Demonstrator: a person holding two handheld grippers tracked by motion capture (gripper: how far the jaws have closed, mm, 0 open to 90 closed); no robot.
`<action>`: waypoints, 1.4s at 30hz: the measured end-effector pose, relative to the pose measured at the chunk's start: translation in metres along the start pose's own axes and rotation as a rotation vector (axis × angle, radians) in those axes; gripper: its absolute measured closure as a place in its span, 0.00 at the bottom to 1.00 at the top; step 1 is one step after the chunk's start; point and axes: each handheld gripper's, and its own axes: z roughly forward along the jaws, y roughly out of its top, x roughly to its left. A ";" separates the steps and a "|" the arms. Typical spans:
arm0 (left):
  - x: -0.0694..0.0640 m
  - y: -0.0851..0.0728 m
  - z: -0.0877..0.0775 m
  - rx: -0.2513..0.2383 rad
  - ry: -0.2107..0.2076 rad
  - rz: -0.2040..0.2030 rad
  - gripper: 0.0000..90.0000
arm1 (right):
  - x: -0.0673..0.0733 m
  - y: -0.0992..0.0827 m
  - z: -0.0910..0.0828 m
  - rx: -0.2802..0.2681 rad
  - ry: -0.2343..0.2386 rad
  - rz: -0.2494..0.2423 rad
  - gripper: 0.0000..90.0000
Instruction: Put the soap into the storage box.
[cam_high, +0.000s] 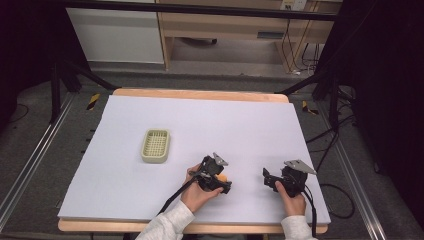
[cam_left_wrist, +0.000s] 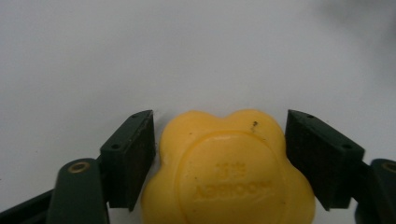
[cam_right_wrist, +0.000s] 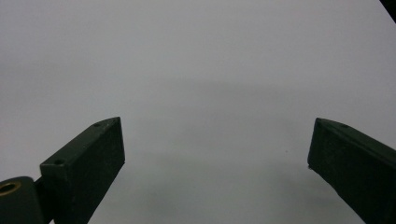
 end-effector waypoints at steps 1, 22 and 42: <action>0.000 0.000 0.000 0.000 0.000 0.000 0.30 | 0.000 0.000 0.000 0.000 0.000 0.000 0.05; -0.002 -0.004 -0.001 0.014 0.009 0.062 0.28 | 0.000 0.000 0.000 0.003 0.003 -0.002 0.05; -0.002 0.001 -0.007 0.051 0.016 0.070 0.30 | 0.000 0.000 0.000 0.006 0.004 0.002 0.05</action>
